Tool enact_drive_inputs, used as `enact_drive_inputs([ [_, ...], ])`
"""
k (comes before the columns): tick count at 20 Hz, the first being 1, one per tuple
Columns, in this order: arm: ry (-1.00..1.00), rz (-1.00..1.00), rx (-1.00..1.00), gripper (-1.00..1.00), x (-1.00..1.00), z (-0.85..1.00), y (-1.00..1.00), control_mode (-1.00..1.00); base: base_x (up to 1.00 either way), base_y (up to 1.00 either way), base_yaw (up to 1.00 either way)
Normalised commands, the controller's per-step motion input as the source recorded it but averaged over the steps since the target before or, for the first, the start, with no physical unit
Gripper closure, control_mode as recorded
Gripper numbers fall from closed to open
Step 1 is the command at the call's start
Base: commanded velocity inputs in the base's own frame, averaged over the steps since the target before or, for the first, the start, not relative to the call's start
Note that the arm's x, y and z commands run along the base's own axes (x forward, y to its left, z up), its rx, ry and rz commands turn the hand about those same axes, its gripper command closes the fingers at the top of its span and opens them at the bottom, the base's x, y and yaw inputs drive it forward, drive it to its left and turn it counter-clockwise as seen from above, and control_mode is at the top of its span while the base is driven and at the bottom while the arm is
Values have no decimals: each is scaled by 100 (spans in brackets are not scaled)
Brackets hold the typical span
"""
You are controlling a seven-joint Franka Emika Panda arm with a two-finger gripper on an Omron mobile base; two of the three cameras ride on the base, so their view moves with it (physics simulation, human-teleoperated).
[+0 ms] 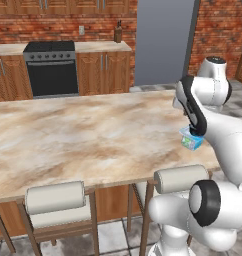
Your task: Stack the yogurt containers by placing the smaller containers on top of the larger containers.
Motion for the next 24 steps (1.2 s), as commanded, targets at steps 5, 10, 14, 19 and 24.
enact_drive_inputs([
  [5,0,-3,0,100,-14,0,-34,-100,0,0,0],
  [10,-1,-3,0,100,-16,0,-33,-100,0,0,0],
  [14,-4,-4,0,100,-7,0,-29,-100,0,0,0],
  [19,-4,-4,0,100,0,0,-27,-100,0,0,0],
  [24,-6,-3,-1,100,0,-6,-26,-100,0,0,0],
])
